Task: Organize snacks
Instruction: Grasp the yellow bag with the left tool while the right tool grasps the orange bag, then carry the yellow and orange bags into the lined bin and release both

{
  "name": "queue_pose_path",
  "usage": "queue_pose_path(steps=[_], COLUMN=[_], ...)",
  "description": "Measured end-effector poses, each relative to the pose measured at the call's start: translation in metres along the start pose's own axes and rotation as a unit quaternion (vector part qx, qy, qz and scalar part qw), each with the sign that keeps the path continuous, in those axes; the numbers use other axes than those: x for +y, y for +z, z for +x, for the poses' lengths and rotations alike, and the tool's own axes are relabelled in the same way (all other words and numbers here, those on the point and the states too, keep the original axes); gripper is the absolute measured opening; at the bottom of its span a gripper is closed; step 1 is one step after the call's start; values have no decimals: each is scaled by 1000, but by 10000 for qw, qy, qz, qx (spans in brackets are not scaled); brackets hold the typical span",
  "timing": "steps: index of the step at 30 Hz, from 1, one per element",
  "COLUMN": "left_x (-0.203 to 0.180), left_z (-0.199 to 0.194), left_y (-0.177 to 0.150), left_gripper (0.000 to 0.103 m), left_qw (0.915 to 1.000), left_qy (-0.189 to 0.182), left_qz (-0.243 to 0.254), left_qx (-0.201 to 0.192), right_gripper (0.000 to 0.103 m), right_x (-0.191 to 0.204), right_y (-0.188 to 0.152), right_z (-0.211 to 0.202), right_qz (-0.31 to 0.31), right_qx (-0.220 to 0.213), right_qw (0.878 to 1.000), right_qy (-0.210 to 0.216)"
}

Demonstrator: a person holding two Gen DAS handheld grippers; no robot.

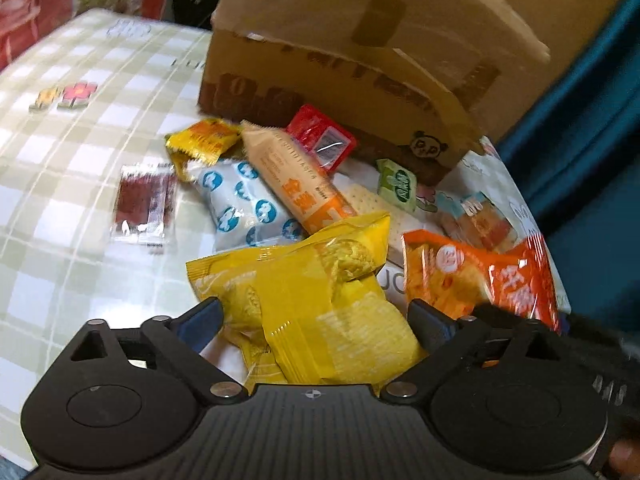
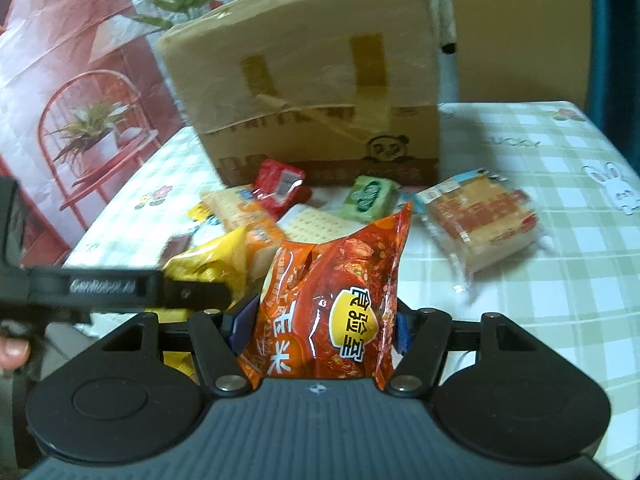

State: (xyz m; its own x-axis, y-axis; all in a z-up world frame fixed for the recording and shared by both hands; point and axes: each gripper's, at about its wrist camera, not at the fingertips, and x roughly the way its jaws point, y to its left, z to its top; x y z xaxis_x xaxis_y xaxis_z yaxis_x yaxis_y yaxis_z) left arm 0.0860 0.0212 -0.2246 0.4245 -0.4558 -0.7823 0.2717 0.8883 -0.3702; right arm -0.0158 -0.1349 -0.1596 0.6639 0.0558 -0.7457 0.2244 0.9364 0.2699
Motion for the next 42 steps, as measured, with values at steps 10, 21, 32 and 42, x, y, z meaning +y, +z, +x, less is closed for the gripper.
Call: queue_pose_path(steps=[10,21,32,42], left_x=[-7,-18,-46,-67], left_z=[-37,-93,-123,-77], left_y=[0,33,130,237], left_gripper=[91,91,91,92], left_qw=[9973,9825,9536,9411], left_qy=[211,294,173,378], left_qz=[290,409,856,1377], left_qx=[-642,-1795,-2880,-3066], right_gripper=[66,66,66,66], right_x=[-10,-8,3,8], right_y=[14,56,155,243], right_z=[-15,-44,-77,-8], right_qz=[-17,-366,-815,-1242], right_qx=[-334,-1090,-2259,-2448], right_qw=[9994,9932,9705,9592], right_qy=[-94,-192,-194,-671])
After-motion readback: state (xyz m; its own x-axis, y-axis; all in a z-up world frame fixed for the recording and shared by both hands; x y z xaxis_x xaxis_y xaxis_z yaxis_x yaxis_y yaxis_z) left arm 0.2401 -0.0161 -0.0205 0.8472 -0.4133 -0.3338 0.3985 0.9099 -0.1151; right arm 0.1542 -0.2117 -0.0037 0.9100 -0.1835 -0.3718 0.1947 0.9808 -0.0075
